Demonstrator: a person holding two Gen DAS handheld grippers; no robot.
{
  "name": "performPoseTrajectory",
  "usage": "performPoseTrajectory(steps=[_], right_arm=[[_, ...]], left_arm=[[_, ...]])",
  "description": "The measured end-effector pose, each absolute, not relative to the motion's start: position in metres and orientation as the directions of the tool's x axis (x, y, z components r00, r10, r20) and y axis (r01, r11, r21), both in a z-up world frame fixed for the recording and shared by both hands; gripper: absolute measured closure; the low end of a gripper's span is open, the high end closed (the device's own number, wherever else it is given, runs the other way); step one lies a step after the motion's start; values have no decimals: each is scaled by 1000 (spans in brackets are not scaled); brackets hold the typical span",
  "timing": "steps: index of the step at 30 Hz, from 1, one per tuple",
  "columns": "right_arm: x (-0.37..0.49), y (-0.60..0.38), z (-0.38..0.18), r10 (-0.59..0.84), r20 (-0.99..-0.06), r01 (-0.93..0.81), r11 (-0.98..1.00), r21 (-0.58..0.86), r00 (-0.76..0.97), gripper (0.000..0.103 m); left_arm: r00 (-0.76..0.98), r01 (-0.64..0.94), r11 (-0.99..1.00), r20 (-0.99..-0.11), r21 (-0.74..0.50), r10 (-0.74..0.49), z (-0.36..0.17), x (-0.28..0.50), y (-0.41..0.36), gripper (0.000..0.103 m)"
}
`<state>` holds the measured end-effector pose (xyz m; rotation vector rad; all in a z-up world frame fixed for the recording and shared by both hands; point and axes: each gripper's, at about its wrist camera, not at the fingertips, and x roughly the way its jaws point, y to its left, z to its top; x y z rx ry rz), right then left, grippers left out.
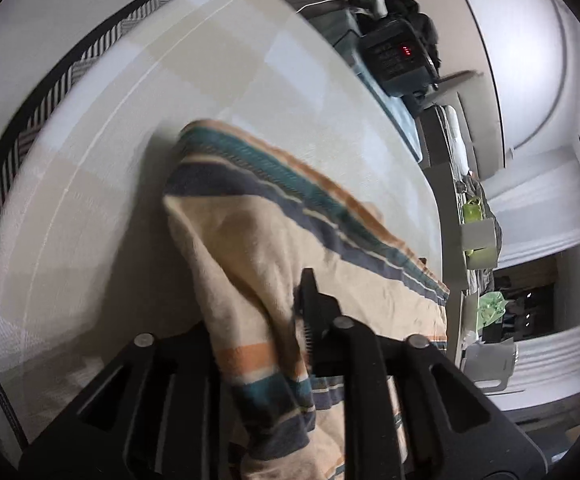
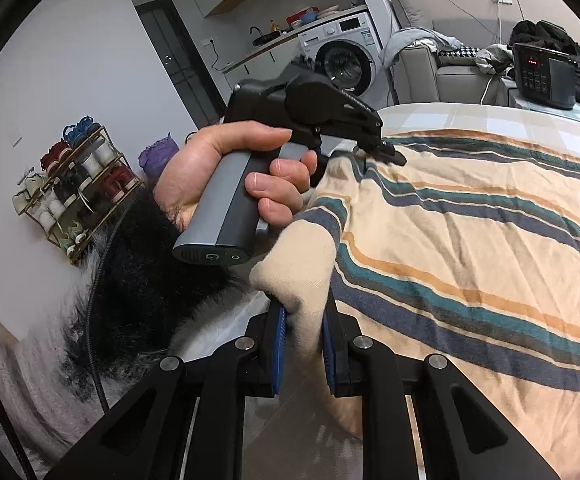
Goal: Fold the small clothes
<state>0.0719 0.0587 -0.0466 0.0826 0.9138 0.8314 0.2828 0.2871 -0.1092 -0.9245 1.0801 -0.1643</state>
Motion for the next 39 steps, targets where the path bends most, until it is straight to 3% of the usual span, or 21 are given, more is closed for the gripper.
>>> performPoseTrajectory(steps=[3, 5, 9, 18, 19, 21, 22, 31, 39], right_arm=[[68, 60, -43, 671, -662, -614, 688, 387, 335, 87], [67, 60, -41, 672, -658, -617, 687, 383, 340, 87], [70, 55, -36, 679, -645, -617, 685, 386, 350, 87], [65, 51, -28, 688, -621, -630, 680, 374, 374, 87], [66, 51, -29, 689, -623, -630, 679, 377, 371, 87], [66, 53, -34, 690, -629, -627, 677, 386, 358, 87], [67, 54, -37, 690, -635, -623, 676, 393, 348, 87], [65, 50, -43, 704, -630, -616, 665, 423, 328, 87], [55, 10, -13, 743, -528, -592, 659, 465, 412, 89]], left_arm=[[479, -290, 629, -679, -721, -556, -108, 277, 291, 74], [466, -273, 600, -649, -752, -601, -107, 273, 293, 56], [466, -260, 562, -612, -785, -639, -111, 268, 296, 50], [494, -259, 527, -580, -809, -648, -119, 296, 294, 50], [502, -259, 542, -591, -800, -632, -118, 299, 293, 55], [521, -275, 578, -624, -769, -582, -118, 302, 292, 85], [533, -271, 595, -633, -757, -562, -117, 302, 293, 92], [597, -229, 637, -623, -736, -505, -82, 300, 289, 95], [616, -203, 692, -640, -692, -459, -29, 307, 258, 95]])
